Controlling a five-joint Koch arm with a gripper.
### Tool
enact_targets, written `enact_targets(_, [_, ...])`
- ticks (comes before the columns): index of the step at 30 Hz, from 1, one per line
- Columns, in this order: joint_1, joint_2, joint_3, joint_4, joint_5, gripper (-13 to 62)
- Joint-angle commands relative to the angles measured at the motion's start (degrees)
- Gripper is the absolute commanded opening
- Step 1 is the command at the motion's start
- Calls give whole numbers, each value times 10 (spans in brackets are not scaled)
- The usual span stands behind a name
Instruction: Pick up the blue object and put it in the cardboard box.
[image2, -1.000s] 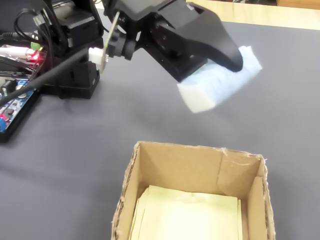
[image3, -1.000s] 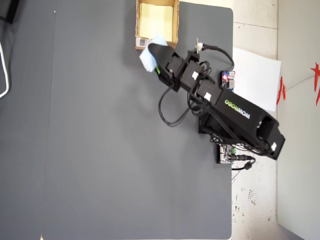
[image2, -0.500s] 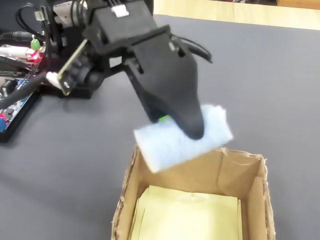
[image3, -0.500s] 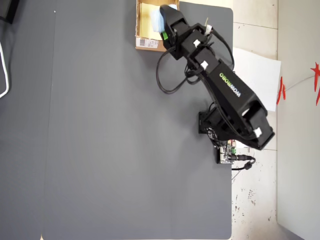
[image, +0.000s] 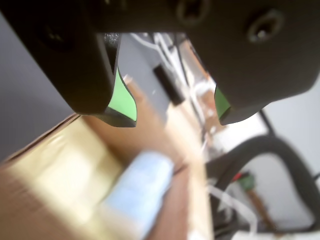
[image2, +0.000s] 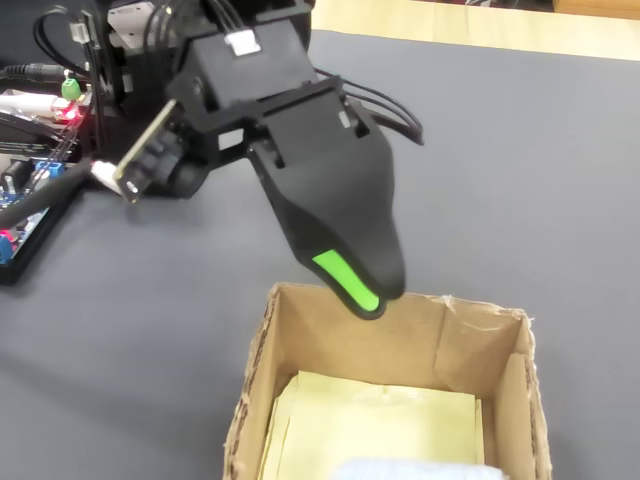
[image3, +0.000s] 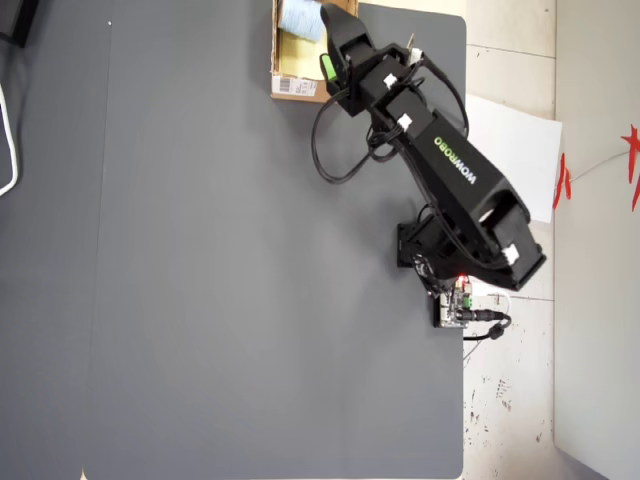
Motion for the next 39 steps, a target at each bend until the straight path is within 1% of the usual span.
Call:
enact_targets(1, [-23, 40, -11, -90, 52, 308])
enact_targets(8, [-132, 131, 91, -169, 139, 325])
enact_targets(19, [-323, 281, 271, -185, 207, 332])
enact_targets(27, [-408, 328, 376, -181, 213, 333])
enact_targets(39, [-449, 330, 532, -183, 209, 338])
